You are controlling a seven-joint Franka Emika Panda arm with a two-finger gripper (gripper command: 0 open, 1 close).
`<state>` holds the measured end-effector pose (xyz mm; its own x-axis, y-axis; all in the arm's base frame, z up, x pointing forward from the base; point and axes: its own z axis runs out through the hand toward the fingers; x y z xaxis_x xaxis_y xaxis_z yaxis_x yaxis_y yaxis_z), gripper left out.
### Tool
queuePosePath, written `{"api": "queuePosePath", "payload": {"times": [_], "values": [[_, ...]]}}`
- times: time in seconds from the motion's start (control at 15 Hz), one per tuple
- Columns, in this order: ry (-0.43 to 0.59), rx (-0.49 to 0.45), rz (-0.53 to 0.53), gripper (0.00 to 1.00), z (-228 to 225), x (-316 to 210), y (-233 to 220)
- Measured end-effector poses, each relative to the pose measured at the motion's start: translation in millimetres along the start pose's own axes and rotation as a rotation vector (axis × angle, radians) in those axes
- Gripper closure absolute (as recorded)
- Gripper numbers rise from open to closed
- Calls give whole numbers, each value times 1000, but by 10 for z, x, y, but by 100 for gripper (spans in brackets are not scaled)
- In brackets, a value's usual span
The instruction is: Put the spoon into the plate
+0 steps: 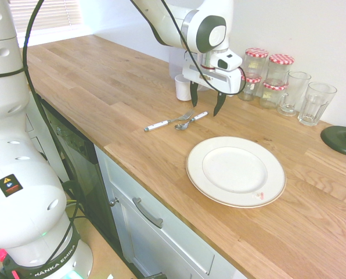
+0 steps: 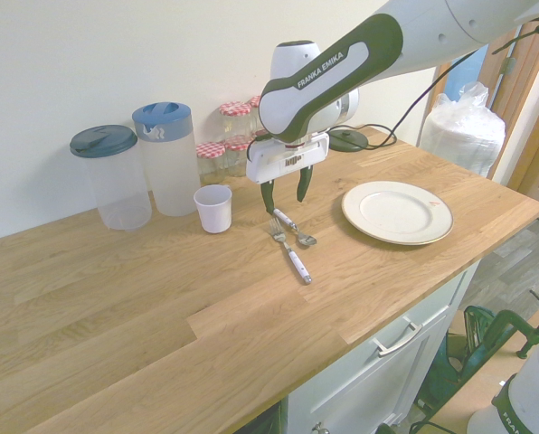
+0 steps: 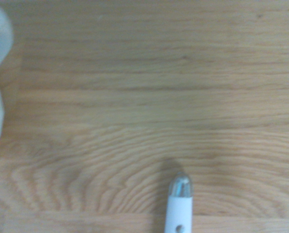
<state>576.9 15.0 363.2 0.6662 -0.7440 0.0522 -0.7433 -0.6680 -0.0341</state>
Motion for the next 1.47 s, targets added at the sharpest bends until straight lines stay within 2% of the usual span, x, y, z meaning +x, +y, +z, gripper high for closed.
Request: {"api": "queuePosePath", "payload": {"times": [0.2, 0.53, 0.6, 1.47], "values": [[-3, -14, 50, 0, 129, 144, 31], [-10, -25, 57, 0, 207, 148, 46], [-12, -26, 57, 100, 214, 138, 43], [-14, -24, 67, 100, 290, 41, 18]]}}
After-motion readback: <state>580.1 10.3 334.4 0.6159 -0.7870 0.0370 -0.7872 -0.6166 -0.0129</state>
